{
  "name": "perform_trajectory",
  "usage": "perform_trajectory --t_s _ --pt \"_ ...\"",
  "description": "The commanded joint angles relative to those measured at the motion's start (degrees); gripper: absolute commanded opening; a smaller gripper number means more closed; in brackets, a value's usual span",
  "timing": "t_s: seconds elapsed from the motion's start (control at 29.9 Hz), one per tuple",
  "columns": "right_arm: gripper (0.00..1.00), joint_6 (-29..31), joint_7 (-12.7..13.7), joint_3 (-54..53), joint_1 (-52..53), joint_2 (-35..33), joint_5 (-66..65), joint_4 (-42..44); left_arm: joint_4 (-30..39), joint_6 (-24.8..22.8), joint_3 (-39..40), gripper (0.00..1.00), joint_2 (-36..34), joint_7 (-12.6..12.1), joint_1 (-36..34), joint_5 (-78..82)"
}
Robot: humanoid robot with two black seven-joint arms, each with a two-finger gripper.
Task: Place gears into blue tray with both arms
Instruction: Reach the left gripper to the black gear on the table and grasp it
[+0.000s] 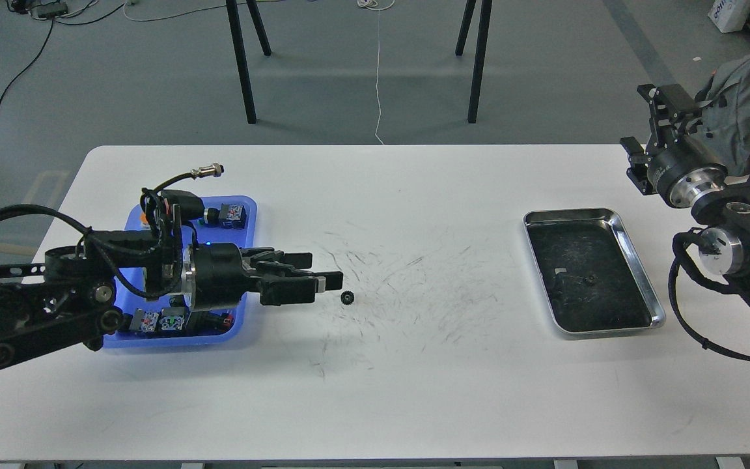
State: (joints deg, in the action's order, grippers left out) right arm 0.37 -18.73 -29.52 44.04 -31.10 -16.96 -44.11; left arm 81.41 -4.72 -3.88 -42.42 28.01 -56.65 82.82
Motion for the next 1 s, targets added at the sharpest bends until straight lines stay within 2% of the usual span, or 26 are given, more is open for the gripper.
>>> perform_trajectory --t_s 0.0,0.3,0.47,0.67,0.77,0.97 --pt "0.95 0.07 -0.78 -0.89 -1.15 -0.1 -0.01 -0.27 -1.6 0.24 -0.17 1.0 2.86 -0.01 -0.48 4.26" --pt "0.96 -0.1 -1.31 -4.04 -3.08 -0.01 0.17 -0.45 -8.8 0.5 -0.43 1.0 10.78 -0.01 -0.65 17.37" --pt "0.96 0.07 -3.77 -7.22 -6.24 -0.01 0.0 -2.91 -16.7 2.17 -0.78 1.0 16.05 -0.01 -0.39 20.26" --pt "0.96 -0.1 -3.85 -7.3 -7.91 -0.01 -0.01 -3.97 -21.63 2.96 -1.31 1.0 19.57 -0.01 0.66 24.04" --pt "0.97 -0.1 -3.94 -7.39 -7.91 -0.01 -0.01 -4.05 -26.29 5.33 -1.84 1.0 20.88 -0.01 1.8 25.55" --pt "0.97 -0.1 -3.94 -7.3 -7.91 0.34 -0.01 -3.96 -29.9 7.53 -1.92 0.99 23.35 -0.01 3.38 25.72"
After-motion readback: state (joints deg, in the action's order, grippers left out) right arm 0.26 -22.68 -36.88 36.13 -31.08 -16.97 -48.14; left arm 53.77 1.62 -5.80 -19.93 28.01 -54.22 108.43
